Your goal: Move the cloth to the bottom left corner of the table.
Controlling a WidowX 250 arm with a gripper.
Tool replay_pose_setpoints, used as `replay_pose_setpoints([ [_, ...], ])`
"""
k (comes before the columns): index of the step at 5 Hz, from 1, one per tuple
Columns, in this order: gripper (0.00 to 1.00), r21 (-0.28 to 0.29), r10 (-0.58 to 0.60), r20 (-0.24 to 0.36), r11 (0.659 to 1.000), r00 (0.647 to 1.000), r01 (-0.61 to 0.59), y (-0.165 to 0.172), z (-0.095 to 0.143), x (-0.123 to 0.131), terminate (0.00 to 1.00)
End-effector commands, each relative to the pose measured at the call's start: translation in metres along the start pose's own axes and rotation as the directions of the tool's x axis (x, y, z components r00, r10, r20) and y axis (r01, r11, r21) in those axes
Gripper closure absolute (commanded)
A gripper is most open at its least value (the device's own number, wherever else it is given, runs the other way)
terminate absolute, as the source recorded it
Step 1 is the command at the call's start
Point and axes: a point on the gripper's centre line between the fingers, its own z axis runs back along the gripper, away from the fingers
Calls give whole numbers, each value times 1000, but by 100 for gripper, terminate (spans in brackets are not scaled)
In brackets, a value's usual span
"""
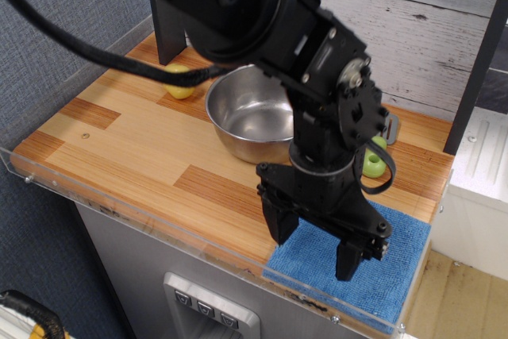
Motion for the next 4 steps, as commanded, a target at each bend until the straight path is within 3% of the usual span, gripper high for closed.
replay_pose_setpoints([
  [1, 0, -20, 9, 73, 1000, 997, -8, -12, 0, 15, 0],
  [2, 0, 27, -20, 73, 999, 997, 18, -24, 0, 24, 0],
  [3, 0, 90, -64, 24, 994, 998, 62, -36, -7, 27, 0],
  [4, 0, 90, -96, -94, 990, 991, 104, -39, -32, 23, 0],
])
